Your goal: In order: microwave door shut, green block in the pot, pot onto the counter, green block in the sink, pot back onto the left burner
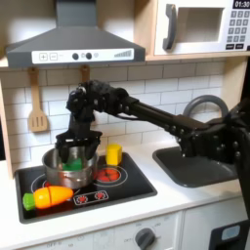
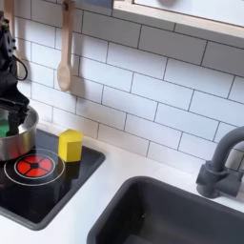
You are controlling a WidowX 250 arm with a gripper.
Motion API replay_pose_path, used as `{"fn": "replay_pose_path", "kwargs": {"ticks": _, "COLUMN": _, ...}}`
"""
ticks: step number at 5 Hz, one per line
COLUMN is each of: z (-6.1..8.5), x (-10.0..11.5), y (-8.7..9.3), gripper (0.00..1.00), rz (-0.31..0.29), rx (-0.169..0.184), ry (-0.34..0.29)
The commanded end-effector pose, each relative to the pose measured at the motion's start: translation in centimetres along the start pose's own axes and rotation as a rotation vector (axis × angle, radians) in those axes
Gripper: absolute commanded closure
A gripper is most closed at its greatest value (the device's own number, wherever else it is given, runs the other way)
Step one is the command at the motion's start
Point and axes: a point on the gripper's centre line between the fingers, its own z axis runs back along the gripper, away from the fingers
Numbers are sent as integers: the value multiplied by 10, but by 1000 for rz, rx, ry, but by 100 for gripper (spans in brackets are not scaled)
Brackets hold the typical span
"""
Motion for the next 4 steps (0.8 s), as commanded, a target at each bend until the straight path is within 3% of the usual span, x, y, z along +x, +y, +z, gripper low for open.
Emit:
{"fn": "replay_pose_path", "kwargs": {"ticks": 1, "z": -20, "x": 2, "y": -7, "gripper": 0, "rz": -8, "rx": -34, "ry": 37}}
{"fn": "replay_pose_path", "kwargs": {"ticks": 4, "z": -13, "x": -11, "y": -24, "gripper": 0, "rz": -40, "rx": -75, "ry": 46}}
